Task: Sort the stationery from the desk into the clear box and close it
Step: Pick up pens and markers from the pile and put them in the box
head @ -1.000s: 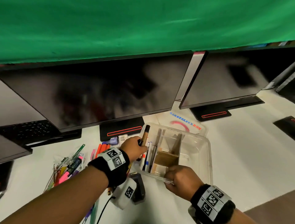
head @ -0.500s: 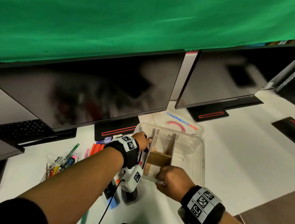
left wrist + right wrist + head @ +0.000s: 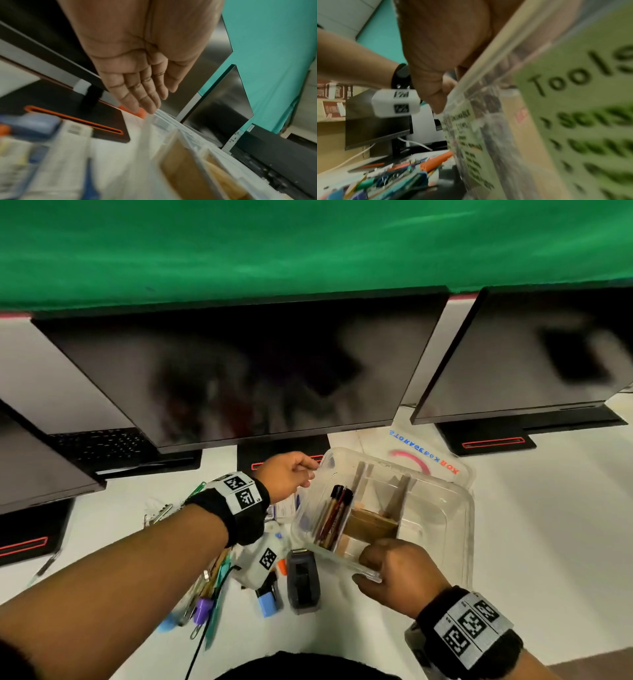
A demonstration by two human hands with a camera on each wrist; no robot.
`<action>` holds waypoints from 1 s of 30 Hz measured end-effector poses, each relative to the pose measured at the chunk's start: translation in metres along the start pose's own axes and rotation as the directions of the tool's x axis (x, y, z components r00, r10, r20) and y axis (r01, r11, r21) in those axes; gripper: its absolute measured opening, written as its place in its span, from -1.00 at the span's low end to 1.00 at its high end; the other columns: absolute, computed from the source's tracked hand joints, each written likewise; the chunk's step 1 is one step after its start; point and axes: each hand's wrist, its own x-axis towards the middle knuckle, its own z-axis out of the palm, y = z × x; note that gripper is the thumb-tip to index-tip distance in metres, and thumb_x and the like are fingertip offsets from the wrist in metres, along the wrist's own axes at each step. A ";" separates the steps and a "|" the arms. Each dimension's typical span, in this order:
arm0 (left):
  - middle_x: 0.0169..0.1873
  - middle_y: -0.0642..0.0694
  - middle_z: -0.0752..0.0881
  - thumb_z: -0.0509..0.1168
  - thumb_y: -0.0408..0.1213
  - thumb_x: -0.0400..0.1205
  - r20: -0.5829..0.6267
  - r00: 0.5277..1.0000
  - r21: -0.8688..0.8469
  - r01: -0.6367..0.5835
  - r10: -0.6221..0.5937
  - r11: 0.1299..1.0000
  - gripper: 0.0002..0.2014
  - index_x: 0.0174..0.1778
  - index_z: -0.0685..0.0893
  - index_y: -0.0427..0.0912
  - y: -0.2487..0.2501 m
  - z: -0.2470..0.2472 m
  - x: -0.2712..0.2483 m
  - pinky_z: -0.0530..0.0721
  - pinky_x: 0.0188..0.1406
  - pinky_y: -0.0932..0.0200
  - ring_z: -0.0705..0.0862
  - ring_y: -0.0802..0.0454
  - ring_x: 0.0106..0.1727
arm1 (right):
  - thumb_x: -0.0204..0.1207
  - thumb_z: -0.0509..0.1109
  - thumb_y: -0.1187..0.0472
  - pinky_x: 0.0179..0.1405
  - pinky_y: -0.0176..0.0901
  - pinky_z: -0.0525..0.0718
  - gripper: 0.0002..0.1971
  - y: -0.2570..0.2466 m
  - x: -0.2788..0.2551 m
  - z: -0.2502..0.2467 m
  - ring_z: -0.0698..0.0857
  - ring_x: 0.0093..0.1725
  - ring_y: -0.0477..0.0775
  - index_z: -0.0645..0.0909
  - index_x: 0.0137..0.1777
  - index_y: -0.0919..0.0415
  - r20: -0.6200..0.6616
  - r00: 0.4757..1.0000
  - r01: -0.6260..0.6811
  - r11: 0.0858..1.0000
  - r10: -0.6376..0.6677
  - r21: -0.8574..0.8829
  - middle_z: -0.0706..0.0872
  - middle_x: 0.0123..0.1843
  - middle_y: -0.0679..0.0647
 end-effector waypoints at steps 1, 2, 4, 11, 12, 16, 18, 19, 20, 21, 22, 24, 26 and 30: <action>-0.09 -0.11 0.75 0.27 -0.30 0.64 -0.037 0.999 0.048 0.006 -0.004 0.999 -0.81 0.15 0.67 -0.12 -0.013 -0.013 -0.008 0.63 -0.06 0.15 0.71 0.03 -0.08 | 0.27 0.24 -0.21 -0.51 -0.42 0.32 -0.69 -0.007 0.002 -0.004 0.67 -0.42 -0.09 0.70 -0.28 -0.05 0.000 1.000 -0.016 1.000 0.016 0.025 0.71 -0.36 -0.14; -0.10 -0.12 0.76 0.28 -0.29 0.63 -0.055 0.998 0.087 0.018 -0.013 0.996 -0.81 0.13 0.68 -0.11 -0.025 -0.024 -0.015 0.63 0.01 0.12 0.71 0.02 -0.07 | 0.27 0.29 -0.19 -0.51 -0.40 0.40 -0.73 -0.012 0.003 -0.008 0.68 -0.43 -0.10 0.70 -0.27 -0.07 -0.020 1.000 -0.021 0.999 0.022 0.048 0.73 -0.35 -0.15; -0.09 -0.13 0.77 0.28 -0.30 0.62 -0.103 0.994 0.152 0.058 -0.043 0.987 -0.83 0.09 0.69 -0.07 -0.058 -0.048 -0.032 0.63 0.05 0.14 0.69 0.00 -0.09 | 0.27 0.32 -0.06 -0.50 -0.34 0.55 -0.82 -0.033 0.012 -0.014 0.72 -0.41 -0.08 0.71 -0.27 -0.06 -0.031 1.000 0.004 0.998 -0.002 0.055 0.76 -0.34 -0.13; -0.08 -0.07 0.69 0.24 -0.38 0.63 -0.172 0.958 0.264 0.270 -0.230 0.926 -0.77 0.18 0.66 -0.25 -0.159 -0.106 -0.098 0.51 0.01 0.28 0.64 -0.01 0.01 | 0.52 0.20 0.20 0.02 -0.03 0.59 -0.80 -0.125 0.074 0.020 0.66 0.05 0.20 0.64 0.01 0.17 0.265 0.944 0.190 0.980 -0.197 0.055 0.68 0.05 0.14; -0.11 -0.03 0.69 0.25 -0.35 0.63 -0.185 0.950 0.279 0.297 -0.252 0.913 -0.78 0.17 0.67 -0.21 -0.168 -0.110 -0.106 0.52 0.03 0.23 0.66 -0.04 0.01 | 0.52 0.20 0.26 0.05 -0.02 0.56 -0.79 -0.133 0.083 0.034 0.65 0.09 0.23 0.64 0.04 0.22 0.331 0.926 0.173 0.983 -0.183 0.059 0.66 0.09 0.19; 0.13 -0.16 0.75 0.26 -0.35 0.62 -0.167 0.931 0.282 0.360 -0.324 0.889 -0.74 0.22 0.66 -0.19 -0.208 -0.126 -0.130 0.55 0.15 0.17 0.69 -0.11 0.19 | 0.52 0.21 0.42 0.18 -0.15 0.49 -0.71 -0.161 0.112 0.081 0.61 0.22 0.21 0.65 0.15 0.26 0.459 0.875 0.120 0.987 -0.155 0.105 0.62 0.23 0.23; 0.15 -0.15 0.74 0.24 -0.35 0.63 -0.138 0.932 0.293 0.362 -0.335 0.885 -0.74 0.21 0.67 -0.19 -0.221 -0.131 -0.135 0.54 0.14 0.20 0.68 -0.07 0.15 | 0.53 0.19 0.43 0.23 -0.19 0.48 -0.66 -0.169 0.120 0.089 0.58 0.28 0.18 0.64 0.23 0.22 0.456 0.882 0.084 0.991 -0.123 0.107 0.59 0.30 0.20; 0.18 -0.16 0.73 0.22 -0.37 0.63 -0.117 0.935 0.309 0.355 -0.335 0.882 -0.73 0.23 0.66 -0.20 -0.228 -0.136 -0.138 0.53 0.14 0.21 0.67 -0.06 0.15 | 0.54 0.20 0.42 0.26 -0.20 0.48 -0.64 -0.176 0.124 0.092 0.58 0.31 0.17 0.62 0.27 0.18 0.437 0.893 0.068 0.992 -0.108 0.105 0.58 0.33 0.18; 0.22 -0.17 0.70 0.19 -0.38 0.64 -0.097 0.941 0.334 0.337 -0.324 0.880 -0.71 0.26 0.63 -0.21 -0.234 -0.139 -0.138 0.52 0.16 0.22 0.65 -0.07 0.20 | 0.53 0.21 0.39 0.29 -0.21 0.48 -0.62 -0.179 0.127 0.093 0.58 0.32 0.16 0.61 0.30 0.14 0.403 0.912 0.046 0.994 -0.084 0.102 0.57 0.35 0.16; 0.26 -0.17 0.68 0.18 -0.38 0.64 -0.080 0.945 0.370 0.325 -0.318 0.870 -0.69 0.29 0.61 -0.22 -0.239 -0.143 -0.138 0.50 0.21 0.22 0.63 -0.09 0.26 | 0.53 0.24 0.34 0.29 -0.21 0.50 -0.62 -0.183 0.131 0.094 0.59 0.33 0.16 0.61 0.31 0.11 0.359 0.932 0.020 0.996 -0.049 0.085 0.57 0.36 0.15; 0.30 -0.16 0.66 0.19 -0.35 0.65 -0.074 0.948 0.403 0.314 -0.311 0.860 -0.68 0.32 0.59 -0.21 -0.242 -0.146 -0.137 0.48 0.27 0.21 0.60 -0.09 0.32 | 0.52 0.26 0.30 0.28 -0.19 0.52 -0.63 -0.184 0.133 0.094 0.60 0.32 0.18 0.60 0.31 0.11 0.318 0.948 -0.015 0.998 -0.004 0.058 0.58 0.35 0.15; 0.34 -0.13 0.63 0.19 -0.31 0.64 -0.066 0.949 0.441 0.304 -0.307 0.844 -0.66 0.35 0.56 -0.18 -0.249 -0.151 -0.133 0.46 0.35 0.17 0.57 -0.10 0.37 | 0.51 0.27 0.24 0.21 -0.09 0.59 -0.65 -0.184 0.134 0.095 0.64 0.26 0.24 0.56 0.29 0.20 0.300 0.947 -0.112 0.993 0.117 -0.034 0.61 0.30 0.22; 0.33 -0.14 0.63 0.21 -0.29 0.62 -0.055 0.954 0.481 0.283 -0.294 0.830 -0.66 0.33 0.58 -0.15 -0.254 -0.152 -0.127 0.47 0.33 0.15 0.57 -0.11 0.36 | 0.52 0.23 0.23 0.15 -0.03 0.62 -0.65 -0.180 0.131 0.096 0.65 0.23 0.27 0.48 0.30 0.27 0.345 0.911 -0.199 0.974 0.225 -0.110 0.61 0.28 0.27; 0.13 -0.15 0.69 0.28 -0.26 0.58 -0.072 0.972 0.488 0.228 -0.222 0.842 -0.81 0.09 0.65 -0.13 -0.253 -0.148 -0.113 0.51 -0.02 0.19 0.62 -0.04 0.06 | 0.54 0.22 0.22 0.11 0.02 0.63 -0.64 -0.178 0.115 0.102 0.68 0.19 0.27 0.33 0.33 0.23 0.397 0.866 -0.294 0.951 0.306 -0.092 0.61 0.24 0.25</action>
